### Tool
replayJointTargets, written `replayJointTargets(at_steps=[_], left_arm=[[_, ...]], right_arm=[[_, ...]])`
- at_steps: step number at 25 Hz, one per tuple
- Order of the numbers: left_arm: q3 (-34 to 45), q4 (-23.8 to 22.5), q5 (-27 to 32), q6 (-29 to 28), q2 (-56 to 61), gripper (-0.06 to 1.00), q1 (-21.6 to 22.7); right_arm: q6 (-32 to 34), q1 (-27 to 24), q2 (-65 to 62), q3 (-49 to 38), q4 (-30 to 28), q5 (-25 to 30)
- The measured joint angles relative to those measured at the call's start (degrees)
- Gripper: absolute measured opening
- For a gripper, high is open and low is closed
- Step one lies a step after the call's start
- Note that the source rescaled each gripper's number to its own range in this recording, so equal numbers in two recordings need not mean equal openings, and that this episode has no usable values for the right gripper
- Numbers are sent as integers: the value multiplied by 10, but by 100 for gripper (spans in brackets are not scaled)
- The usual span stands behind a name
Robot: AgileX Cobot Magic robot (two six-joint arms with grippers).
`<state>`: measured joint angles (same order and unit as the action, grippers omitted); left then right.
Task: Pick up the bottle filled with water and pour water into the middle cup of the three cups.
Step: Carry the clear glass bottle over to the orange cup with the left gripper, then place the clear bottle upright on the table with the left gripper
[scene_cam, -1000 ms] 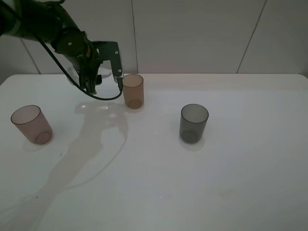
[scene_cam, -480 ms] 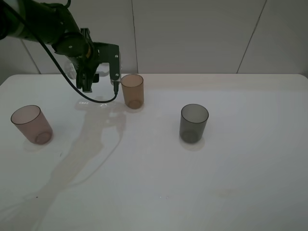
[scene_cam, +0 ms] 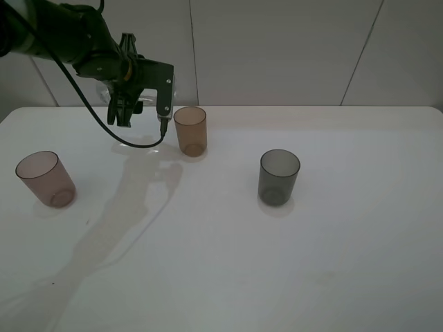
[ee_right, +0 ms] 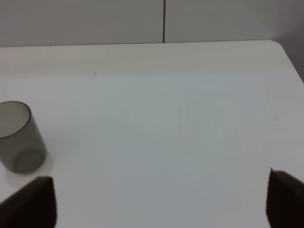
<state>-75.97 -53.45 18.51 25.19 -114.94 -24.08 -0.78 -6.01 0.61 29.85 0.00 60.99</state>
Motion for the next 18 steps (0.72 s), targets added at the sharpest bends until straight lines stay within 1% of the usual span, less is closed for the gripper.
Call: replayJointTargets(at_steps=[11, 18], left_arm=[[0, -60, -3, 1, -30, 2, 0], [-18, -74, -3, 2, -32, 2, -3]], right_arm=[[0, 0, 0, 0, 0, 0], [0, 0, 0, 0, 0, 0]])
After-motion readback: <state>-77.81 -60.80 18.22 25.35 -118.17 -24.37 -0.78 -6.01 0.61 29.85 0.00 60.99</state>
